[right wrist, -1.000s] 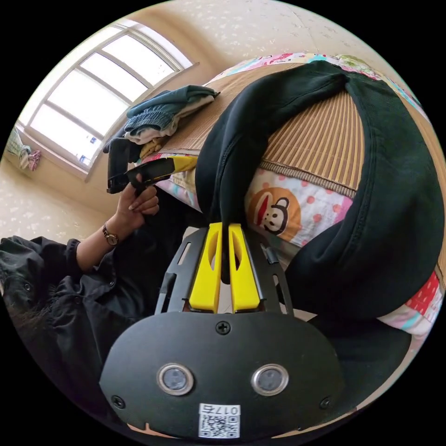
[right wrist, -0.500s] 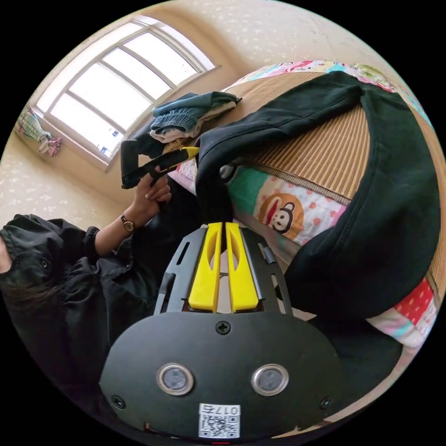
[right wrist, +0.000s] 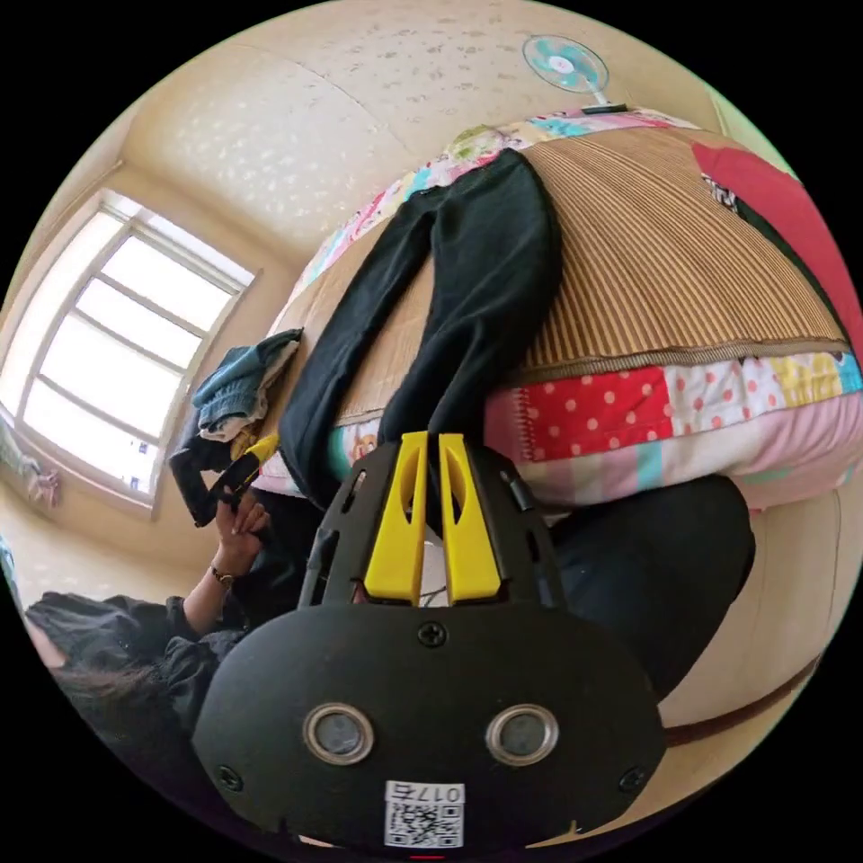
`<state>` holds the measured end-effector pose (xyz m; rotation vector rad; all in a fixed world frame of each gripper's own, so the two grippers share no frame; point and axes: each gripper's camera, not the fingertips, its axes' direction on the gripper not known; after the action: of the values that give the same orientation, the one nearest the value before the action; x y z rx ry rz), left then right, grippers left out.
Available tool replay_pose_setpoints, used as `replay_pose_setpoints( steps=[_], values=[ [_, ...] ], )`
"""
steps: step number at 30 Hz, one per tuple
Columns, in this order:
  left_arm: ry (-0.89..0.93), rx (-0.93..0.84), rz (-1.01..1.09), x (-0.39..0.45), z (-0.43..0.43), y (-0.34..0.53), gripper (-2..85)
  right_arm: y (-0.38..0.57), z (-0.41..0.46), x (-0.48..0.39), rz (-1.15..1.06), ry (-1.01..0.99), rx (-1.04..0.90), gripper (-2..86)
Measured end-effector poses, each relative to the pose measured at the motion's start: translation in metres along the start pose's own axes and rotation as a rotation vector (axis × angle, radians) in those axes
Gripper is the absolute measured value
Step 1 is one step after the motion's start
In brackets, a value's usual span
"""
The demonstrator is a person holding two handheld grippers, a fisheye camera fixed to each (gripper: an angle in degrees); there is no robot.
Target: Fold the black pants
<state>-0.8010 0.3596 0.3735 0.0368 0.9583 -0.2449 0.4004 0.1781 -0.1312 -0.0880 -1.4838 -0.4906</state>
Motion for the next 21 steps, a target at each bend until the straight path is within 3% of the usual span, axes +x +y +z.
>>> replay_pose_setpoints(
  steps=[3, 6, 9, 14, 16, 18, 19, 21],
  values=[
    [0.163, -0.091, 0.004, -0.004, 0.024, -0.001, 8.1, -0.020, -0.008, -0.011, -0.008, -0.109, -0.024, 3.0],
    [0.211, -0.132, -0.068, -0.007, 0.047, -0.002, 10.8, -0.020, 0.020, -0.002, 0.058, 0.014, -0.164, 2.8],
    [0.260, -0.205, -0.095, 0.004, 0.079, -0.012, 11.8, -0.009, 0.022, -0.003, 0.086, 0.016, -0.138, 2.8],
    [0.120, -0.361, -0.050, 0.040, 0.137, -0.029, 13.1, -0.014, -0.001, 0.000, 0.120, -0.097, -0.101, 2.8],
    [0.047, -0.391, -0.051, 0.053, 0.156, -0.034, 10.8, -0.015, -0.011, -0.001, 0.112, -0.122, -0.086, 2.8],
    [0.006, -0.428, -0.061, 0.057, 0.176, -0.036, 3.0, -0.017, -0.031, -0.003, 0.082, -0.172, -0.065, 2.9],
    [0.050, -0.427, -0.071, 0.055, 0.177, -0.037, 2.8, -0.018, -0.039, -0.003, 0.080, -0.192, -0.050, 2.9],
    [0.476, -0.328, -0.144, 0.040, 0.159, -0.038, 2.3, -0.017, -0.085, 0.000, 0.068, -0.323, 0.106, 2.8]
  ],
)
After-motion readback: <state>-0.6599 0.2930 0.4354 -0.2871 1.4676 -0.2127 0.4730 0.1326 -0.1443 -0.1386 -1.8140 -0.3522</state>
